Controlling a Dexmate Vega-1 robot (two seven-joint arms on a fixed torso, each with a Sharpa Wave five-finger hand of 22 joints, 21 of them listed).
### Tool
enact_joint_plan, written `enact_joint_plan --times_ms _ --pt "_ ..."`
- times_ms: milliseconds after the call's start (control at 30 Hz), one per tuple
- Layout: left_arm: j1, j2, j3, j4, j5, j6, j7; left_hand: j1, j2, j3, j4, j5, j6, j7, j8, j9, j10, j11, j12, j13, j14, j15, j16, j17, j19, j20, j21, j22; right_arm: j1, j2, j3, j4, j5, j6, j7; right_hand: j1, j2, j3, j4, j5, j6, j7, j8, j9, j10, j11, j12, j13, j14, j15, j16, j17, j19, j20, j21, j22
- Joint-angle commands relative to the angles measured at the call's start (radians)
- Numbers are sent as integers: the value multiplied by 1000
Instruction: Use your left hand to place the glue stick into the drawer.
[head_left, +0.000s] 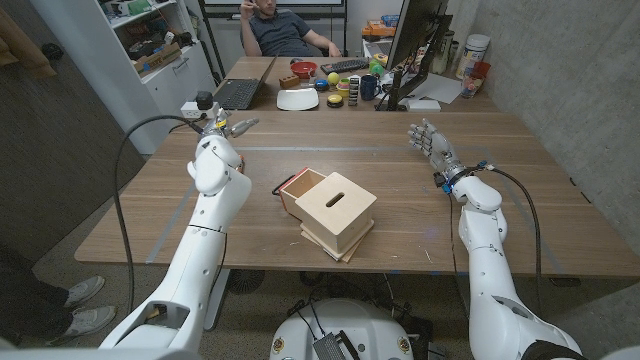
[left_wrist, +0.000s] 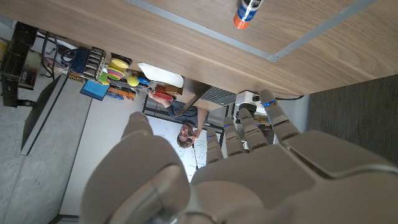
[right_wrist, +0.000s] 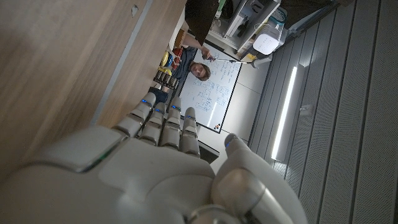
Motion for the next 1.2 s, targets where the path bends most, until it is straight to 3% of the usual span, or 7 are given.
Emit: enact_joint_plan --times_ms 33,200,267,367,567,800,1200 --pt "-69 -5 37 53 111 150 -104 1 -16 -10 -2 10 -6 8 9 3 18 -3 11 3 24 -5 9 4 23 7 8 1 -18 -25 -22 -3 2 52 22 -5 -3 -1 4 -3 7 1 6 2 6 6 6 3 4 0 7 2 7 1 0 3" --pt "-99 -15 48 93 140 199 -119 6 -21 -14 -6 13 -5 14 13 3 40 -7 19 3 43 -15 15 5 38 9 9 0 -32 -27 -25 -24 8 57 27 -5 -4 -1 3 -3 7 1 6 2 7 8 7 3 4 1 7 2 8 1 0 3" --pt "-94 -16 48 99 141 189 -94 12 -24 -18 -9 17 -25 28 8 4 70 -10 28 4 54 -18 17 5 43 11 4 -1 -33 -30 -25 -26 13 58 34 -5 -4 -2 3 -3 8 1 6 2 7 8 7 3 4 1 7 2 8 0 0 3" --pt "-121 -2 65 126 163 223 -149 15 -24 -19 -11 19 -32 33 8 4 87 -10 34 5 58 -17 18 5 40 9 0 -1 -40 -32 -25 -31 17 62 37 -6 -5 -2 4 -3 8 1 6 2 7 4 7 2 5 1 7 2 9 1 0 3" --pt "-168 4 78 186 168 262 -207 25 -22 -20 -15 23 -48 38 8 4 50 -4 16 5 32 -3 5 5 22 3 -14 -1 -52 -32 -28 -41 22 72 41 -7 -6 -3 4 -3 8 1 6 2 8 6 7 2 5 1 8 2 9 1 0 3" --pt "-240 38 152 274 222 304 -326 32 -22 -21 -19 25 -41 54 14 4 42 -2 12 5 28 -7 3 4 23 -1 -18 -1 -50 -37 -34 -33 29 82 51 -8 -8 -4 5 -3 8 1 6 2 8 7 7 2 6 1 8 2 11 1 0 3" --pt "-286 45 195 362 229 307 -372 51 -26 -24 -29 31 -14 72 27 4 38 6 10 5 37 -19 4 3 46 -5 -18 -2 -52 -34 -46 -21 65 130 79 -10 -10 -6 5 -3 6 1 5 2 6 8 6 2 5 3 7 2 11 2 -1 3"
